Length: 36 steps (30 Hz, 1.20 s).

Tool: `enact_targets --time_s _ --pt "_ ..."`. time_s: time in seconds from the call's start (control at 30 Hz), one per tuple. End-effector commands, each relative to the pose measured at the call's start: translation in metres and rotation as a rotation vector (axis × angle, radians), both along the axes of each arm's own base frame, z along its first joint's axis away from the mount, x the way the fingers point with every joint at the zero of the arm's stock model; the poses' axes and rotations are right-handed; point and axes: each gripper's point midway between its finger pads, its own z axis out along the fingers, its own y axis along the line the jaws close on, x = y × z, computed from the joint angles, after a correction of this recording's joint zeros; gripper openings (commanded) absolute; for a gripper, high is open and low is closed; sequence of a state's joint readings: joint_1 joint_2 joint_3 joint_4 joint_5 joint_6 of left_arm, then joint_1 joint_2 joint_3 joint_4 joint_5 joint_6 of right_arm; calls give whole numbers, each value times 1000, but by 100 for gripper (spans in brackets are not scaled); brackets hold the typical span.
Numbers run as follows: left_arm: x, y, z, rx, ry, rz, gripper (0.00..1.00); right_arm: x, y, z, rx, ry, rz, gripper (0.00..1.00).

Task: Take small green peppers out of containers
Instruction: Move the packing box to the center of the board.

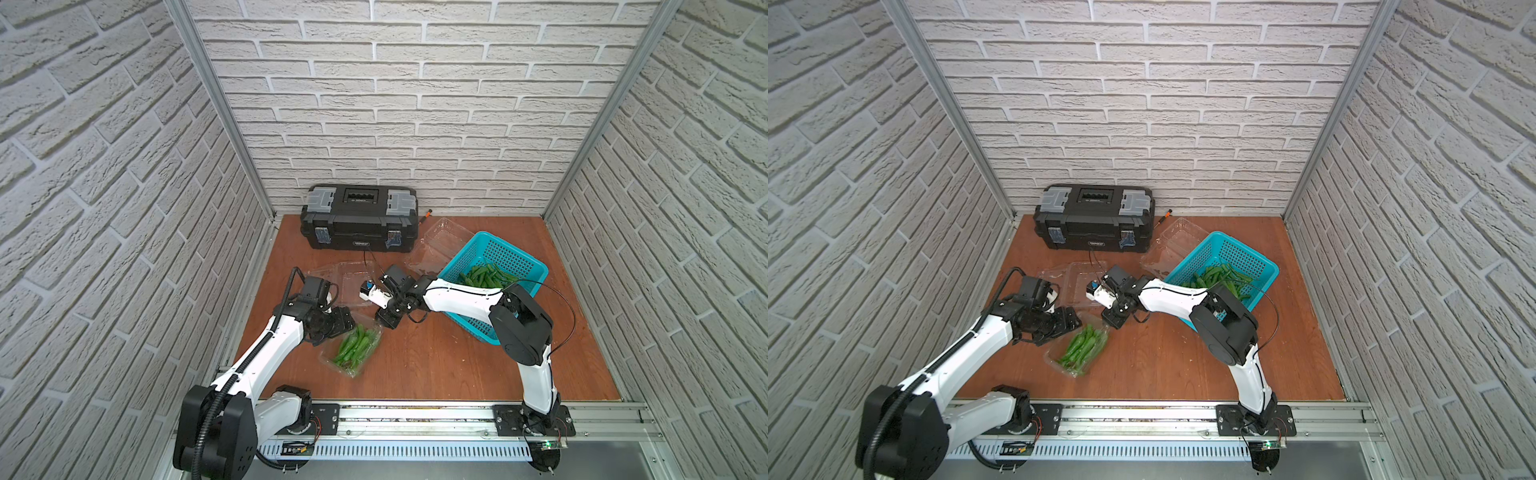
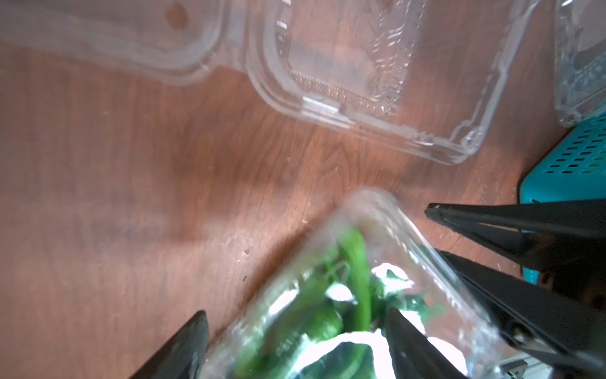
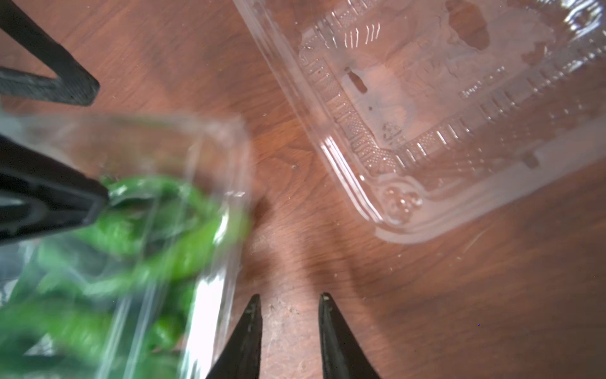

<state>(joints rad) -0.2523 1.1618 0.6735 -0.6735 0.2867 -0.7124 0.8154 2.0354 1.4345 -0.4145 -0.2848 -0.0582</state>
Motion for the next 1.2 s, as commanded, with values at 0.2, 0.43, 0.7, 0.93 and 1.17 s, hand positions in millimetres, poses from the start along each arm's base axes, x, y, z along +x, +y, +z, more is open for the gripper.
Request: enact_targets --time_s 0.2,0.43,0.7,0.93,1.17 --pt "14 -43 -12 -46 -3 -158 71 31 -29 48 70 -111 -140 31" --pt "20 -67 -21 -84 38 -257 57 7 -57 64 21 -115 -67 32" --pt "39 -85 -28 -129 46 -280 19 -44 -88 47 -61 9 -22 32" --pt "53 -91 -28 -119 41 -305 11 -42 -107 41 -100 -2 -99 32" --pt "88 -96 -13 -66 -48 -337 40 -10 -103 43 65 77 -248 32"
